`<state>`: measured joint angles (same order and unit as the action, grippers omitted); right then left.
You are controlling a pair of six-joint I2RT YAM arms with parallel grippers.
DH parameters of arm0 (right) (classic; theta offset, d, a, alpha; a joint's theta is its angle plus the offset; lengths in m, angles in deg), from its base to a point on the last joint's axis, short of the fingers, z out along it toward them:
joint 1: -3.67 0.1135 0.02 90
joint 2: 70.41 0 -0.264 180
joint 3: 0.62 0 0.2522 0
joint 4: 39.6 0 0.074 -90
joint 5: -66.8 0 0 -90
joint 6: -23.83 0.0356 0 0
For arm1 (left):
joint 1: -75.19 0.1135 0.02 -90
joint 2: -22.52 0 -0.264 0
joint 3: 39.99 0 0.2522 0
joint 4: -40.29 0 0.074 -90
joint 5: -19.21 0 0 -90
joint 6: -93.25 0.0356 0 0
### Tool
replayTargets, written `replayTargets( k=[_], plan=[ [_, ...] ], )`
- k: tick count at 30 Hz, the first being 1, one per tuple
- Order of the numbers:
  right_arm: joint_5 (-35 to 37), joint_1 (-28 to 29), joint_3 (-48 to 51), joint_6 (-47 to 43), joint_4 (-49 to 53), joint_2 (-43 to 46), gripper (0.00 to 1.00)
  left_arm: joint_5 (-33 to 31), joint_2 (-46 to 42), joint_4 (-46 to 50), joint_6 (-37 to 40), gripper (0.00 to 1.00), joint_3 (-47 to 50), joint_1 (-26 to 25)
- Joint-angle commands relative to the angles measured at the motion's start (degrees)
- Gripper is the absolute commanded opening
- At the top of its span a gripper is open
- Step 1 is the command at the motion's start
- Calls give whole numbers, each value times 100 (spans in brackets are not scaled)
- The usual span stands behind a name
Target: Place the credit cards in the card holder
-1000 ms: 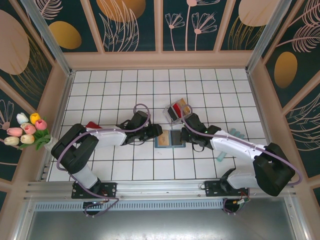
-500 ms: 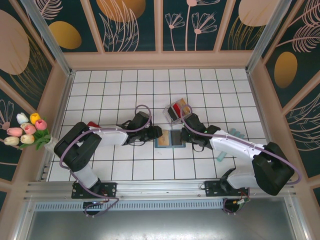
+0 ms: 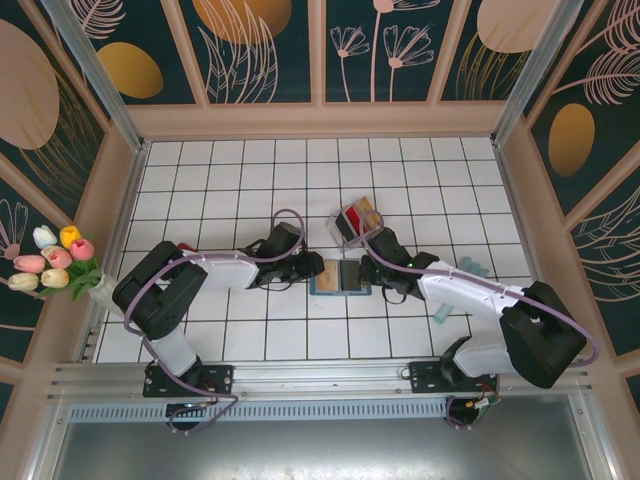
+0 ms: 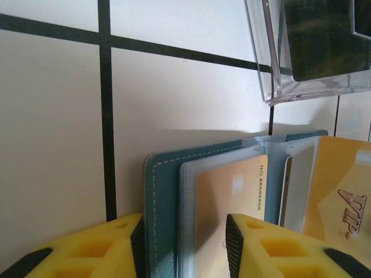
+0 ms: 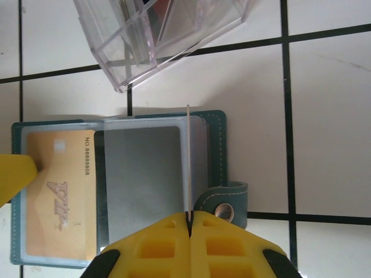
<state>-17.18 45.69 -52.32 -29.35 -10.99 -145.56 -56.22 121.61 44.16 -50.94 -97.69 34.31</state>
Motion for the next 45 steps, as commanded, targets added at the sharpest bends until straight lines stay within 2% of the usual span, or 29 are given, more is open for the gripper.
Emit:
replayTargets(
  k=[1,9,15,21,28,39,45],
  plan=[
    [-461,-102,247,180,-362,198,0,55,159,93,58,42,-62,-34],
    [-1005,-476,544,350,-723,679,0,21,177,115,59,42,-79,-38],
    [-1620,-1019,994,521,-1084,1173,0,-15,172,154,80,41,-79,-42],
    [-1152,-1031,986,253,-608,1224,0,-77,137,185,58,41,-36,-36],
    [-1034,-1030,1012,100,-604,983,0,-59,159,187,44,41,-61,-34],
    [-1188,-915,1335,-41,-1193,734,0,-15,207,154,34,40,-79,-37],
    [-1349,-972,1400,96,-1364,1242,0,-24,206,155,33,40,-73,-37]
  ],
)
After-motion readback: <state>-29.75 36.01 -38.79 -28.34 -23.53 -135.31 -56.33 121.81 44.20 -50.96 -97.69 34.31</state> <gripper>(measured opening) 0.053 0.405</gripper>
